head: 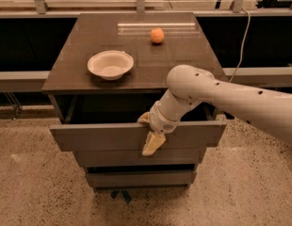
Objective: Open top drawer
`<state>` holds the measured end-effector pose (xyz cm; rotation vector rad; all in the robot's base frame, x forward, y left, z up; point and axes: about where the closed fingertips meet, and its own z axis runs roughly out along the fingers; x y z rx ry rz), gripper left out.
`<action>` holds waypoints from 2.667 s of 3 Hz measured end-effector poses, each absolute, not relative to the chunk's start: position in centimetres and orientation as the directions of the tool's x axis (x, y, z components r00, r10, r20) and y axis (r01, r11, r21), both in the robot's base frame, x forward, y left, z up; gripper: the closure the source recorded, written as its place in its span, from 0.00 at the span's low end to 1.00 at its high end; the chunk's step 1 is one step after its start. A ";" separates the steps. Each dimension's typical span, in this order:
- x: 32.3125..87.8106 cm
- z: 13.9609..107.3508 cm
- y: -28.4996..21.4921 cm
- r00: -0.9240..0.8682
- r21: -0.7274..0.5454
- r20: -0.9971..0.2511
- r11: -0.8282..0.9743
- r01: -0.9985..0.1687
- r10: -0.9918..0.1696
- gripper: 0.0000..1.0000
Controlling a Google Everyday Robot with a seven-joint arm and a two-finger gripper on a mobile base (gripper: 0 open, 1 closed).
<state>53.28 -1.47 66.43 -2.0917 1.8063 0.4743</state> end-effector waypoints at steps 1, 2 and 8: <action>53.3 66.5 -1.5 0.138 -0.035 -0.459 -0.137 -0.990 -0.878 0.15; 53.3 66.5 -1.5 0.138 -0.035 -0.459 -0.137 -0.990 -0.878 0.00; 52.1 67.9 1.8 0.123 0.192 -0.548 -0.268 -0.944 -0.827 0.59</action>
Offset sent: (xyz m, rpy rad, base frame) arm 0.0000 0.0000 0.0010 0.0000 0.0000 0.0000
